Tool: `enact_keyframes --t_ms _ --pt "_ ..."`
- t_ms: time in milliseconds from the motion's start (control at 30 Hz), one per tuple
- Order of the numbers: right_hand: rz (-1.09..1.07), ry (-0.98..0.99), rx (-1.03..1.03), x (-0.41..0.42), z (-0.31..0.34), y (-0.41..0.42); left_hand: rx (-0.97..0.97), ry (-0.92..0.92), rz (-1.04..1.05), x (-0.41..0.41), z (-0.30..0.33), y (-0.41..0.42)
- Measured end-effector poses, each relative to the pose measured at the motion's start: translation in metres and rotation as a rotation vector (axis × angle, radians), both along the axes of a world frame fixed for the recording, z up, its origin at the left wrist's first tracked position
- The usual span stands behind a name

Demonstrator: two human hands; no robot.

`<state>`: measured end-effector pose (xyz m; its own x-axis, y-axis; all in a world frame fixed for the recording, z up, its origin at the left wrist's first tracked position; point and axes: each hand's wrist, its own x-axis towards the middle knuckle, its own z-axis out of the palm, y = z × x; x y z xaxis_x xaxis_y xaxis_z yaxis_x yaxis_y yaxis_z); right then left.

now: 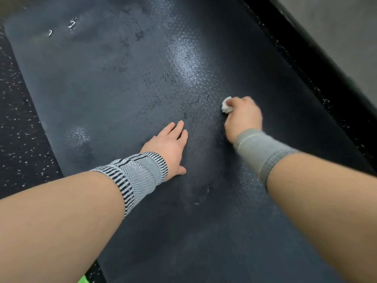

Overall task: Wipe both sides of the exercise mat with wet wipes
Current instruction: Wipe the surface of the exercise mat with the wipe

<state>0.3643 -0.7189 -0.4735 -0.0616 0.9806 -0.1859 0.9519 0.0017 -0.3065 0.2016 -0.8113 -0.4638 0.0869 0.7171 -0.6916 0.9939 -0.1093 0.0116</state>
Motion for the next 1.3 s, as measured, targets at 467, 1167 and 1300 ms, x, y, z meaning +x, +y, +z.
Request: enact_keyframes --t_ms 467,1167,1300 --pt "0.4 0.004 -0.12 0.004 -0.001 -0.062 -0.121 0.154 -0.03 0.017 0.01 0.003" --pt "-0.072 0.16 -0.052 0.047 -0.01 -0.103 -0.108 0.128 -0.025 0.013 0.008 -0.002" --pt "0.261 0.258 -0.004 0.017 -0.01 -0.141 -0.072 0.041 0.014 0.008 0.004 -0.006"
